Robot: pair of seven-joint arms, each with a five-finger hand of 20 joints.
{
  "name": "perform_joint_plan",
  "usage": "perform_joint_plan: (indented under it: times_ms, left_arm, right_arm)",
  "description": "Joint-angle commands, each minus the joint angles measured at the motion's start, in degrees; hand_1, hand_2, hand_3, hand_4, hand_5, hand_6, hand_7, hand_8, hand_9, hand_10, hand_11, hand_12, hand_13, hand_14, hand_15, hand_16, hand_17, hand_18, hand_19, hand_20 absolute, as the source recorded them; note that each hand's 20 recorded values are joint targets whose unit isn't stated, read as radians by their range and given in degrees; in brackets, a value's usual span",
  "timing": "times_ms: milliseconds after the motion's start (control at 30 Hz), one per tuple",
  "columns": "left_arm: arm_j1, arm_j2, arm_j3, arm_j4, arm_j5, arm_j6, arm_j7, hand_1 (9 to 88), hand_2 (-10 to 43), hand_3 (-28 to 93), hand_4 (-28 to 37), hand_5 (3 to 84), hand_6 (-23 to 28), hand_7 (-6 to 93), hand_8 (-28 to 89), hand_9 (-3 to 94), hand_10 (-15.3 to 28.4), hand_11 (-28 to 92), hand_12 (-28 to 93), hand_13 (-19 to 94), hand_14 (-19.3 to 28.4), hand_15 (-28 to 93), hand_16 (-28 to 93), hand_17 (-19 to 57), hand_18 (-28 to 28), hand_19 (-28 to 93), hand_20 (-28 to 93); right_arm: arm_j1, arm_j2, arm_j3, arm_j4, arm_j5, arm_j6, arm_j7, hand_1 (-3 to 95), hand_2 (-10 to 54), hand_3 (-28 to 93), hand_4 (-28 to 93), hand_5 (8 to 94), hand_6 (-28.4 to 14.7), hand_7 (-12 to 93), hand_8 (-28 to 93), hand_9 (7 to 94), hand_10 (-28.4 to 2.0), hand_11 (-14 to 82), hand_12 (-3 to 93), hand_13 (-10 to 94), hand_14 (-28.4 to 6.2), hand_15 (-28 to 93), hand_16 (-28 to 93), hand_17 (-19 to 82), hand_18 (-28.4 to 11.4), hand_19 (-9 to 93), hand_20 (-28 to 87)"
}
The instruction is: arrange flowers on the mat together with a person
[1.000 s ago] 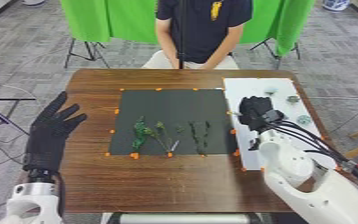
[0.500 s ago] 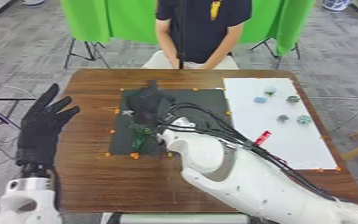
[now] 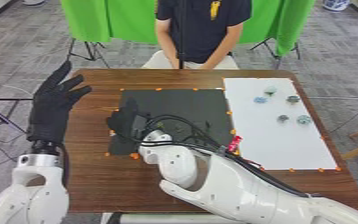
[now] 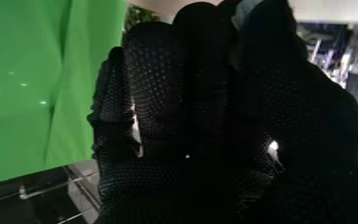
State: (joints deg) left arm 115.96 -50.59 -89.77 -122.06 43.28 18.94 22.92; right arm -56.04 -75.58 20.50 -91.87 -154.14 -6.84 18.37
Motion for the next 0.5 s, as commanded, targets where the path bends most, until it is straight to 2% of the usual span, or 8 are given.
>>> perform_joint_plan:
  times_ms: [33,167,200,233,300,333,367,500]
  left_arm:
    - [-0.1,-1.38,-0.05,0.67,0.89,-2.02,-1.62,25.0,3.7,82,-23.9,33.2,3.9,13.3,-10,34.3,16.3,22,10,27,25.0,45,-6,-9.2,23.2,47,15]
    - [-1.2,-1.57,0.42,1.26,1.23,-2.96,-2.46,25.1,3.7,82,-23.7,33.1,3.9,13.2,-10,34.3,16.4,22,10,27,25.0,45,-6,-9.2,23.1,47,15]
    - [-0.9,-2.37,-0.06,1.11,1.90,-3.34,-2.69,25.1,3.7,82,-23.7,33.2,3.9,13.2,-10,34.3,16.4,22,10,27,25.0,45,-6,-9.2,23.1,47,15]
    - [-0.6,-2.07,0.03,0.94,1.57,-2.88,-2.14,25.1,3.7,82,-23.7,33.1,3.9,13.2,-10,34.3,16.4,22,10,27,24.9,45,-6,-9.2,23.1,47,15]
    - [-0.3,-1.86,0.00,0.84,1.39,-2.75,-2.03,25.2,3.7,82,-23.7,33.2,3.9,13.3,-10,34.3,16.2,21,10,27,25.0,45,-6,-9.2,23.1,47,15]
    - [-0.3,-2.13,-0.14,0.88,1.66,-3.03,-2.63,25.2,3.7,82,-23.7,33.2,3.9,13.3,-10,34.3,16.2,22,10,27,24.9,45,-6,-9.2,23.1,47,15]
    - [-0.1,-1.96,-0.08,0.76,1.46,-2.78,-2.39,25.1,3.7,82,-23.7,33.1,3.9,13.3,-10,34.2,16.3,22,10,27,24.9,45,-6,-9.2,23.1,47,15]
    - [-0.5,-2.22,0.17,0.91,1.49,-2.97,-3.24,25.2,3.6,82,-23.5,33.1,3.9,13.4,-10,34.3,16.3,22,10,27,25.0,45,-6,-9.2,23.1,47,15]
  right_arm:
    - [0.5,0.8,-0.6,-0.2,-1.3,-2.0,0.6,54.5,-9.5,59,-28,77.2,5.5,21,-3,76.0,-9.1,37.4,34.3,70,-7.0,65,22,22,-19.8,77,30]
    - [-0.1,1.0,-0.4,0.0,-1.4,-1.7,1.6,51.9,-9.5,60,-28,73.4,5.0,21,-3,73.0,-10.0,40.5,31.1,68,-7.7,66,21,21,-19.8,76,31]
    - [-0.3,0.9,-0.2,-0.1,-1.6,-2.4,1.4,50.8,-9.5,61,-28,72.8,5.0,21,-3,72.4,-10.2,41.4,30.2,67,-7.8,67,21,21,-19.8,76,31]
    - [-0.6,0.8,0.1,0.0,-2.2,-2.1,0.9,49.8,-9.5,62,-28,72.0,4.9,21,-4,71.5,-10.5,42.7,28.8,67,-7.8,67,21,21,-19.9,76,32]
    - [-0.6,0.7,0.3,0.0,-2.2,-2.3,0.9,48.3,-9.5,63,-28,70.8,4.7,21,-4,70.8,-10.8,44.1,27.4,67,-8.1,67,20,21,-20.0,76,32]
    - [-1.2,0.6,1.0,0.0,-2.6,-2.5,0.4,47.5,-9.5,64,-28,70.2,4.7,20,-5,70.7,-10.9,44.6,26.8,66,-8.1,67,20,20,-20.0,76,32]
    - [-1.1,0.6,0.8,0.0,-2.4,-2.2,0.6,47.1,-9.5,64,-28,69.7,4.7,20,-5,70.6,-11.0,45.0,26.5,66,-8.2,67,20,20,-20.1,76,32]
    - [-1.4,0.4,1.1,-0.2,-2.5,-2.5,0.8,44.4,-9.5,68,-28,67.0,4.8,20,-12,70.3,-11.2,46.9,23.9,65,-8.4,68,19,20,-20.2,76,32]
